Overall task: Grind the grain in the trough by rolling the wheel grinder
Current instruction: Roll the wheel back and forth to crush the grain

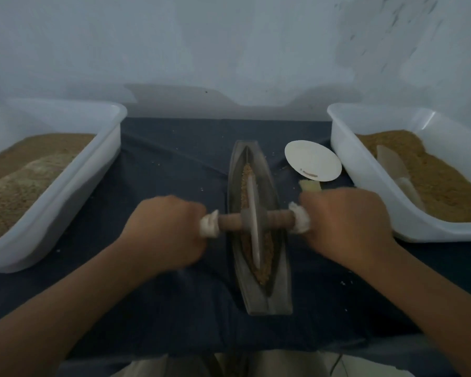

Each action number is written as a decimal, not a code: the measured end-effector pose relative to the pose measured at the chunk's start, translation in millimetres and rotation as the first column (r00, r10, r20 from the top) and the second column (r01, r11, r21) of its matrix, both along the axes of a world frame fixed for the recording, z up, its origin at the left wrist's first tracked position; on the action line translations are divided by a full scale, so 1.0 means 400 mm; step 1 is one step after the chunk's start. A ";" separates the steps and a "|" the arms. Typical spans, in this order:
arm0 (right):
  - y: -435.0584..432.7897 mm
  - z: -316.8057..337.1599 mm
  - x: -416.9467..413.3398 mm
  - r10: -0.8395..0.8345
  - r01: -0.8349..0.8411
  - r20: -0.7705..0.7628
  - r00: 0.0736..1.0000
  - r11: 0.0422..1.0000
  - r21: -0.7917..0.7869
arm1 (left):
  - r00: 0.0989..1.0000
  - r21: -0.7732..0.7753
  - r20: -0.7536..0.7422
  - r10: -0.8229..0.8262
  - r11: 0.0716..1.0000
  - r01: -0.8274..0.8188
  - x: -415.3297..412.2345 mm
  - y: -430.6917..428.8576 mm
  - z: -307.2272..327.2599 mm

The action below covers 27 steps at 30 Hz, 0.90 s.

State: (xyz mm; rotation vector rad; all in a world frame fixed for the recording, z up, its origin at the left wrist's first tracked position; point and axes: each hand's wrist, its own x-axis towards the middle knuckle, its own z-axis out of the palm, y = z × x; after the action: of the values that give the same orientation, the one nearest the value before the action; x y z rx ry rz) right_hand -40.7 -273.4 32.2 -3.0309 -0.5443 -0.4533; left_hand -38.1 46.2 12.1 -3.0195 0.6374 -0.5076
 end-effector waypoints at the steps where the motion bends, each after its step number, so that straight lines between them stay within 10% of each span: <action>1: -0.001 -0.004 -0.013 -0.004 0.002 -0.038 0.999 0.999 -0.047 | 0.998 -0.002 0.058 -0.035 0.999 0.035 -0.019 0.007 -0.003; 7: 0.031 0.006 0.139 -0.085 0.102 0.233 0.969 0.993 -0.061 | 0.988 0.010 -0.035 0.152 0.988 -0.152 0.151 -0.044 0.025; 14: 0.040 0.020 0.124 -0.144 0.144 0.007 0.990 0.990 -0.007 | 0.988 0.084 -0.053 0.147 0.986 -0.143 0.153 -0.060 0.070; 19: -0.004 -0.005 -0.067 0.052 -0.061 0.146 0.988 0.997 0.057 | 0.985 0.037 0.151 -0.089 0.996 0.084 -0.014 0.001 0.026; 27: 0.058 0.026 0.212 -0.118 0.121 0.233 0.965 0.993 0.004 | 0.981 -0.015 -0.031 0.192 0.981 -0.192 0.242 -0.080 0.068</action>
State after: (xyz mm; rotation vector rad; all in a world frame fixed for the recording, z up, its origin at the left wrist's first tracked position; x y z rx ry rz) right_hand 44.1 -250.3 42.5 -3.0508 -0.3728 -0.8227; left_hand 58.7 14.3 39.4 -3.0660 0.3382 -0.4637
